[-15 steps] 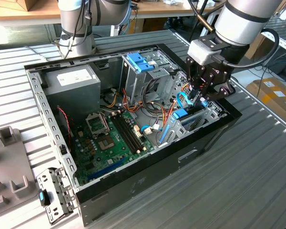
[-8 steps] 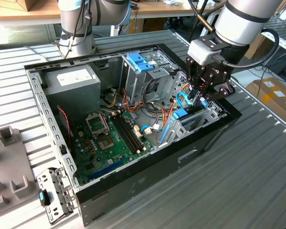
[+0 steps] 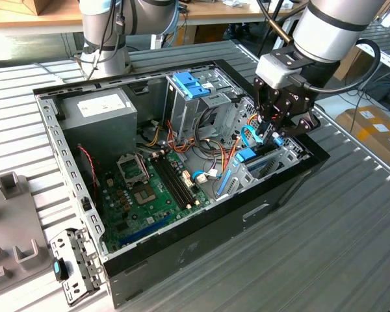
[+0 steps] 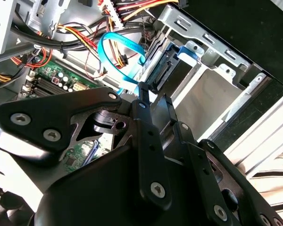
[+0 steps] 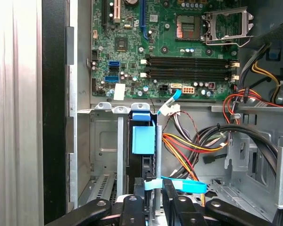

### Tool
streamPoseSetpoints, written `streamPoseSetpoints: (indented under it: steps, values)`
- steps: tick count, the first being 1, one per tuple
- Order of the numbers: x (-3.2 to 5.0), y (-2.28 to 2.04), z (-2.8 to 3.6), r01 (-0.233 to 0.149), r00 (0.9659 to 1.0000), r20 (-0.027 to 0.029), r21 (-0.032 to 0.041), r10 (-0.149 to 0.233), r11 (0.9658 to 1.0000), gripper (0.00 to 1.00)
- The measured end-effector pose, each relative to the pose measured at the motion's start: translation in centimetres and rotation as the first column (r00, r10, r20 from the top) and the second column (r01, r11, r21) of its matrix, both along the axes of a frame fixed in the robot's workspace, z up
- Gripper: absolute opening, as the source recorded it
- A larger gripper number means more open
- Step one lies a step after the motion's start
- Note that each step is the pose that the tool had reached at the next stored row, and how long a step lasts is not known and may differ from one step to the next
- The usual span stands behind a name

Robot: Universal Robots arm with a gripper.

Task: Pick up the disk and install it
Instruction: 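Insert the second disk wire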

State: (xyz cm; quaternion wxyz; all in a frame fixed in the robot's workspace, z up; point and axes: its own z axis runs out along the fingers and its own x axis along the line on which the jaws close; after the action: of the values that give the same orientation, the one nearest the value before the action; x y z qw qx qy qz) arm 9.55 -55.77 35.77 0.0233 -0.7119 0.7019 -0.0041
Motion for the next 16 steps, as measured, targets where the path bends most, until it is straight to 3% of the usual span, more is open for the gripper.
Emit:
streamPoseSetpoints:
  steps: [16]
  values:
    - [0.56, 0.0, 0.0, 0.0, 1.0, 0.0, 0.0023, 0.0, 1.0, 0.3]
